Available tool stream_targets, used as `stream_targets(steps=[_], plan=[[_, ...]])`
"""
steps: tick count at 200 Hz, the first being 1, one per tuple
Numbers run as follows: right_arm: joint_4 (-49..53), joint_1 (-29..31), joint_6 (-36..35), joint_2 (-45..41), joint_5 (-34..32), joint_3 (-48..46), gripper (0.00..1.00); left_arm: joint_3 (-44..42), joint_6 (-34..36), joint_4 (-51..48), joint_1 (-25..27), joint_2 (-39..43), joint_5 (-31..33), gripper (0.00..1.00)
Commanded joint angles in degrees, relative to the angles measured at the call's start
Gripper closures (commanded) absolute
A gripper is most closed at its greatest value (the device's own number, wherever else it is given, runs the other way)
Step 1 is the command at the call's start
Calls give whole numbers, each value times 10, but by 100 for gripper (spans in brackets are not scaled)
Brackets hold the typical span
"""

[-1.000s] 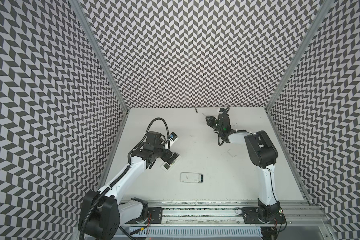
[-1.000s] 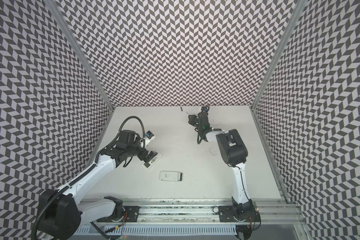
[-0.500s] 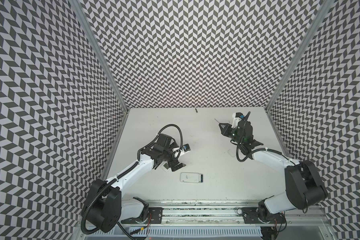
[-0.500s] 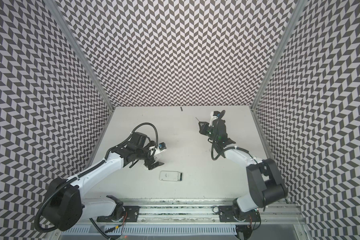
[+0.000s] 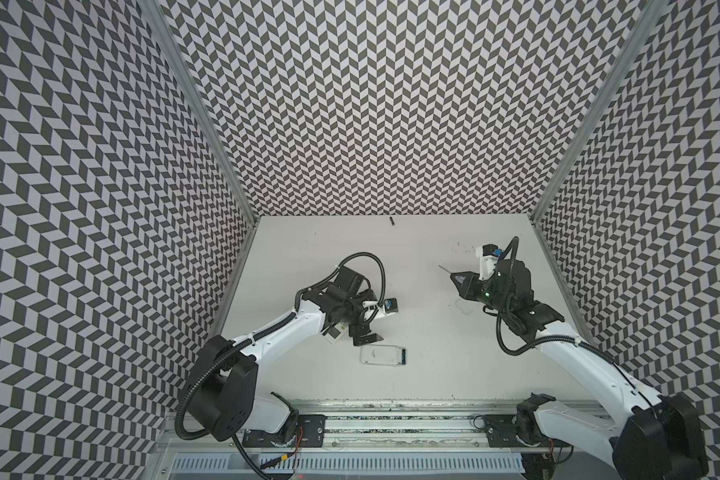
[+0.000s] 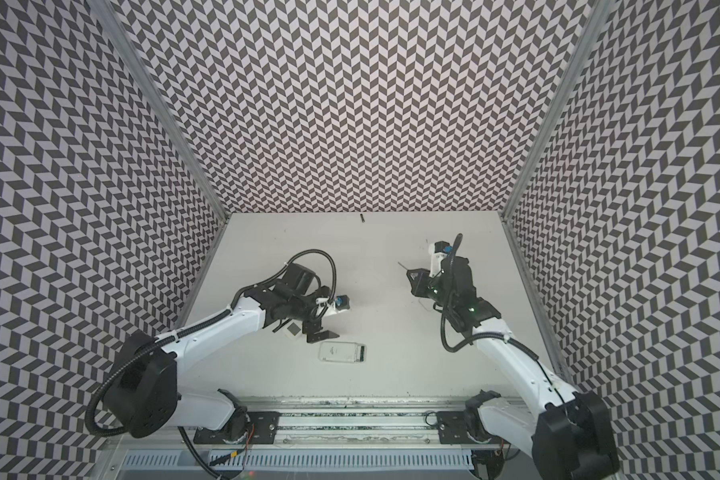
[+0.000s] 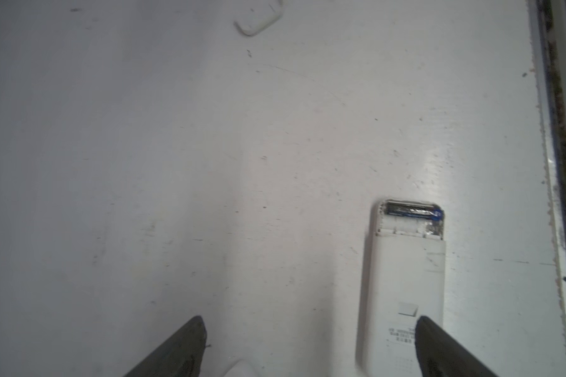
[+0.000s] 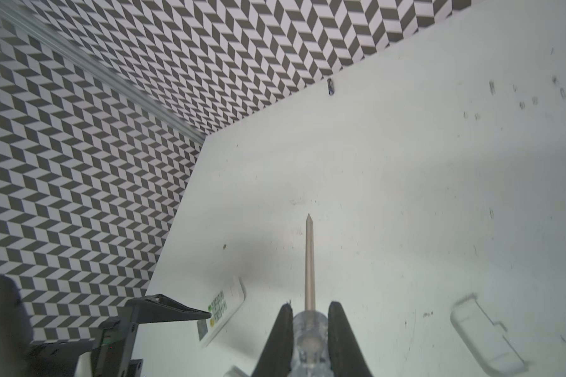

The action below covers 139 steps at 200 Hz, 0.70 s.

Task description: Unload the batteries from the remote control

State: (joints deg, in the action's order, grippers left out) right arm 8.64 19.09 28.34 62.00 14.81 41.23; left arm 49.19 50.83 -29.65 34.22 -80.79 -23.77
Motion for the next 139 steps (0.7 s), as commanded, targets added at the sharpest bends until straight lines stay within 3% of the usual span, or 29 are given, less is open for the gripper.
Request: stream_targets(steps=[1, 45, 69, 92, 107, 139], plan=[[67, 1, -14, -40, 36, -17, 100, -35, 67, -34, 13, 26, -3, 0], [111, 2, -28, -89, 30, -50, 100, -58, 49, 5, 48, -7, 46, 0], [134, 16, -66, -92, 97, -67, 100, -62, 19, -3, 52, -8, 59, 0], [105, 107, -80, -116, 143, -80, 100, -79, 40, -28, 45, 21, 57, 0], [58, 168, -62, -124, 139, -106, 100, -76, 41, -49, 34, 20, 57, 0], [25, 225, -39, -74, 173, -134, 100, -59, 45, -97, -22, 24, 15, 2]])
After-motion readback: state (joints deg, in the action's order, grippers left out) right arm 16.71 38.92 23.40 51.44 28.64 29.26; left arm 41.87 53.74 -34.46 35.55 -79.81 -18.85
